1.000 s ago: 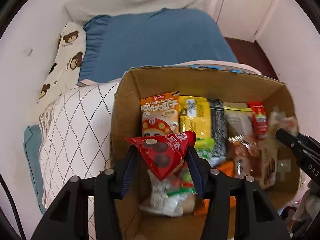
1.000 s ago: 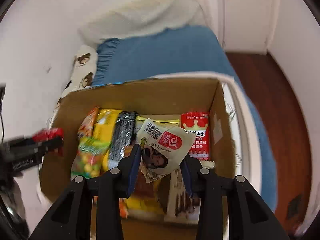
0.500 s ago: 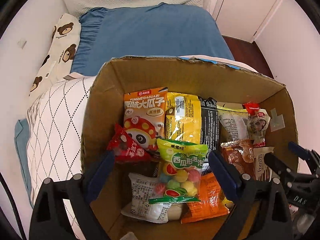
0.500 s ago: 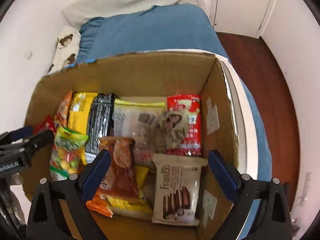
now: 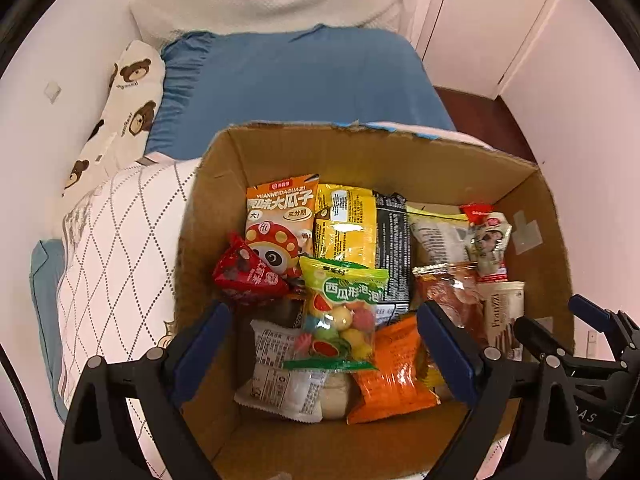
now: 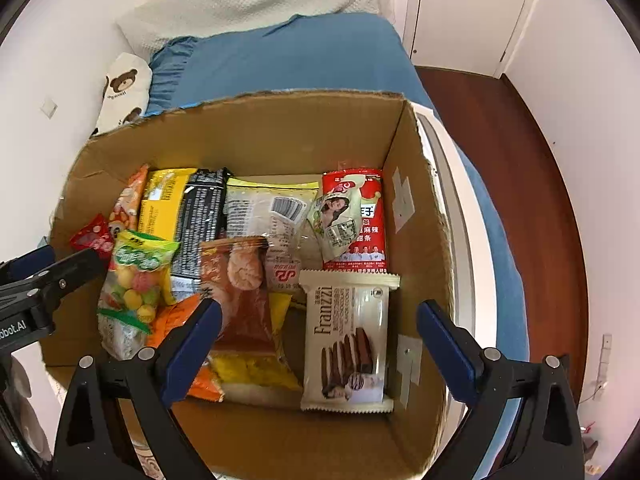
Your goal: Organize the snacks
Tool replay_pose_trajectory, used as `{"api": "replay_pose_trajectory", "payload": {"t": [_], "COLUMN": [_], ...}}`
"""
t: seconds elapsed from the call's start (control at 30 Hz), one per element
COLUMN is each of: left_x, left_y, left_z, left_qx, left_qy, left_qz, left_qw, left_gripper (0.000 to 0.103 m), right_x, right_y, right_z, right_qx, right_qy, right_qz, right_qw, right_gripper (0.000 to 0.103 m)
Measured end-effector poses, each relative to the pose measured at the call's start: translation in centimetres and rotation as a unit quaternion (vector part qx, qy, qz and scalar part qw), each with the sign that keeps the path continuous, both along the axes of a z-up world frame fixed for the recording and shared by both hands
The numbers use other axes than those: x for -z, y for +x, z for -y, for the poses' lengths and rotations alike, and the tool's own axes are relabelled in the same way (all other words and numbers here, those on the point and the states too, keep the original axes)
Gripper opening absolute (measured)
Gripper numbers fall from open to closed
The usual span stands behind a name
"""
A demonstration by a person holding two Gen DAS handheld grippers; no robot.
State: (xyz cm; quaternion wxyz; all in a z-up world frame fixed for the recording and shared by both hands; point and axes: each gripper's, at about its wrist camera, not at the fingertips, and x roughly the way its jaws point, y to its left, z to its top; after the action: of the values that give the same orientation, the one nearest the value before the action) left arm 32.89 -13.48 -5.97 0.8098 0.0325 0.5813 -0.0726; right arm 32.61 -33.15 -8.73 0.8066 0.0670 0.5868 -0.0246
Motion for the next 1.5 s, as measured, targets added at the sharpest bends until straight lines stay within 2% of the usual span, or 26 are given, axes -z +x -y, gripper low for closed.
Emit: {"api": "replay_pose_trajectory", "payload": {"t": [0.3,0.77,0.9,1.1,1.5], "left_x": [-4.5,-10.8,-12.3,-14.7,-17.7], "left_y": [-5.8,-18.8,-21.5,-25.1,-30.3], "left_z": [-1.0,-2.3,-2.9,-3.5,-3.8], "left_qx": [-0.008,-0.020,-0.020,-0.021,-0.020], "left_qy": [-0.009,-0.018,-0.027,-0.021,-0.022], "left_qz": [0.063,0.162,0.174,0.203,0.239], "left_qw": [0.9979,0.9864,0.9841,0.9787,0.9707], "left_gripper": [0.096,0.096,0.096,0.096,0.096], "right_x": [-5.7,-12.9,-14.9,-18.5,-22.9], "right_y": [-6.0,-18.1,-21.6,-26.3,-32.5], "right_z": [-0.9,-2.8,-2.7,-3.2,-4.4], "right_qx": [0.003,-0.007,-0.003,-0.002,-0.013], "right_qy": [-0.014,-0.018,-0.016,-0.030,-0.040], "right_qz": [0.072,0.160,0.183,0.229,0.279], "right_qw": [0.997,0.987,0.983,0.973,0.959], "right_gripper": [0.100,0.100,0.100,0.101,0.102]}}
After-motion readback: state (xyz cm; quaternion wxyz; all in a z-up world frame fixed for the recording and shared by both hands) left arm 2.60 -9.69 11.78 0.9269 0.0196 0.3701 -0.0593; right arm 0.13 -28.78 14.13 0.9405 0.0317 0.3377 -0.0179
